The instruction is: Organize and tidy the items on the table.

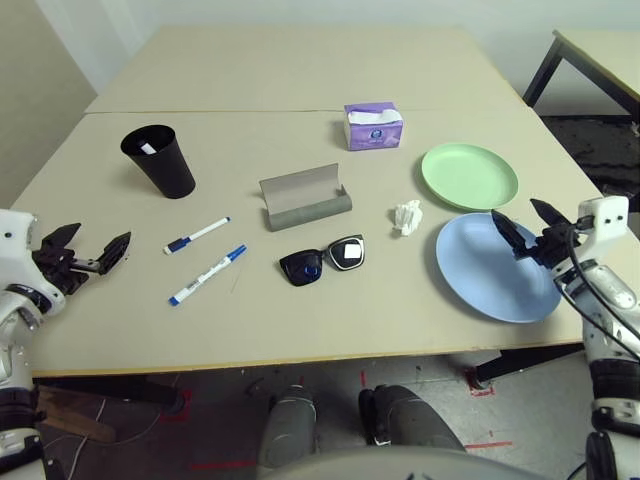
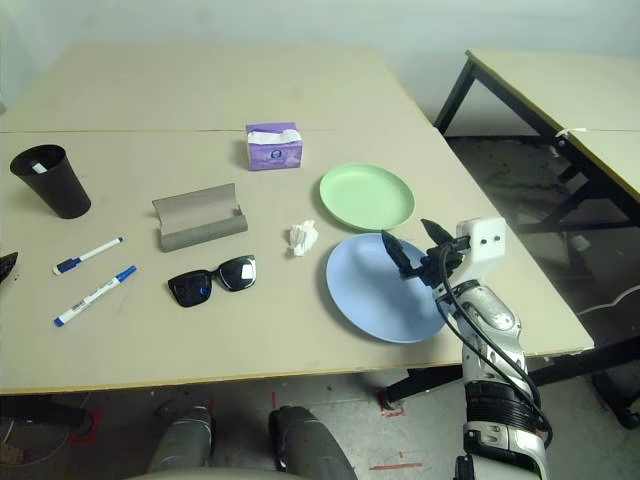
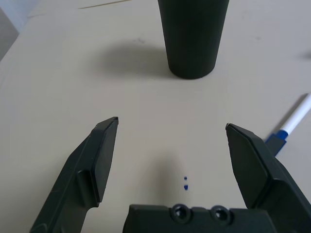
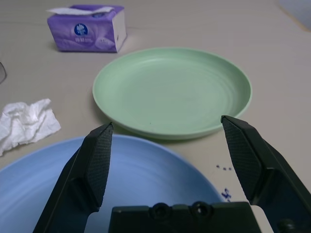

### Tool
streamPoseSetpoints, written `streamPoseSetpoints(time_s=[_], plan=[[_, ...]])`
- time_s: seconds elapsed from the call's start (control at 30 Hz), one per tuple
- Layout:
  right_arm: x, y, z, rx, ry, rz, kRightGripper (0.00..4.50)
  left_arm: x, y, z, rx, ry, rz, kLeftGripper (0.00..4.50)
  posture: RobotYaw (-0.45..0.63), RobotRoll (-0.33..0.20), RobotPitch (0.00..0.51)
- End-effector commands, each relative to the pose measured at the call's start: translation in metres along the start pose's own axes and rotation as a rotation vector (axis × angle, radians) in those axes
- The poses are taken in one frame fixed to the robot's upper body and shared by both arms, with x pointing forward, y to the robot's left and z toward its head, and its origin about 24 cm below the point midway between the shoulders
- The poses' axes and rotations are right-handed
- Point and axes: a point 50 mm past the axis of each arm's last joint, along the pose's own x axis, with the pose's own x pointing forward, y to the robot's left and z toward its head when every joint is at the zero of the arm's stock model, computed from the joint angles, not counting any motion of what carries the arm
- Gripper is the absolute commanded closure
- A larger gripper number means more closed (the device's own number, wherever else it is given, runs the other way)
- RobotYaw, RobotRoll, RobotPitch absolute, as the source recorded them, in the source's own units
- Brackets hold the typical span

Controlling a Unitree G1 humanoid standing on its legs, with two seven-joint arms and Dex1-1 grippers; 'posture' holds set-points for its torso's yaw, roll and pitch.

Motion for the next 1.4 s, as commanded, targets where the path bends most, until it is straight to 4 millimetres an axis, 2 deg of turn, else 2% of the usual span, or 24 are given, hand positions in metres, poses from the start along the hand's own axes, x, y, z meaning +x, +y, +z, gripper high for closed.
streamPoseSetpoints(time_s=[0.03,0.33,0.5,0.53,0.67,0.77,0.93,1.1,1.27,1.4], plan=[[-0.005,-0.002,-0.003,0.009,0.014,-0.016,0.0,0.008,-0.008,0.0,0.009,0.008,-0.027,0.01,0.06,0.0,0.149],[-0.01,-0.019,-0.003,0.002,0.028,-0.057,0.0,0.015,-0.019,0.005,0.001,-0.014,-0.052,0.01,0.06,0.0,0.154],[-0.021,-0.033,-0.004,-0.003,0.024,-0.116,0.0,0.02,-0.029,0.001,-0.025,-0.022,-0.066,0.01,0.02,0.0,0.135],[-0.023,-0.034,-0.003,-0.004,0.024,-0.132,0.0,0.021,-0.03,0.001,-0.041,-0.027,-0.063,0.01,0.0,0.0,0.148],[-0.027,-0.029,0.001,-0.032,0.02,-0.109,0.0,0.025,-0.033,-0.002,-0.07,-0.046,-0.078,0.01,-0.02,0.0,0.137],[-0.034,-0.036,-0.002,-0.026,0.03,-0.167,0.0,0.028,-0.042,0.0,-0.089,-0.083,-0.165,0.01,-0.04,0.0,0.135],[-0.04,-0.038,0.005,-0.06,0.052,-0.164,0.0,0.03,-0.068,0.021,-0.094,-0.17,-0.564,0.01,-0.06,0.0,0.135],[-0.043,-0.042,0.028,-0.091,0.075,-0.148,0.0,0.028,-0.085,0.022,0.037,-0.106,-0.856,0.01,-0.09,0.0,0.127],[-0.062,-0.043,0.054,-0.072,0.196,-0.135,0.0,0.029,-0.092,0.026,0.098,-0.114,-0.996,0.01,-0.11,0.0,0.119],[-0.078,-0.041,0.065,-0.038,0.344,-0.101,0.0,0.026,-0.098,0.028,0.161,-0.136,-1.111,0.01,-0.13,0.0,0.116]])
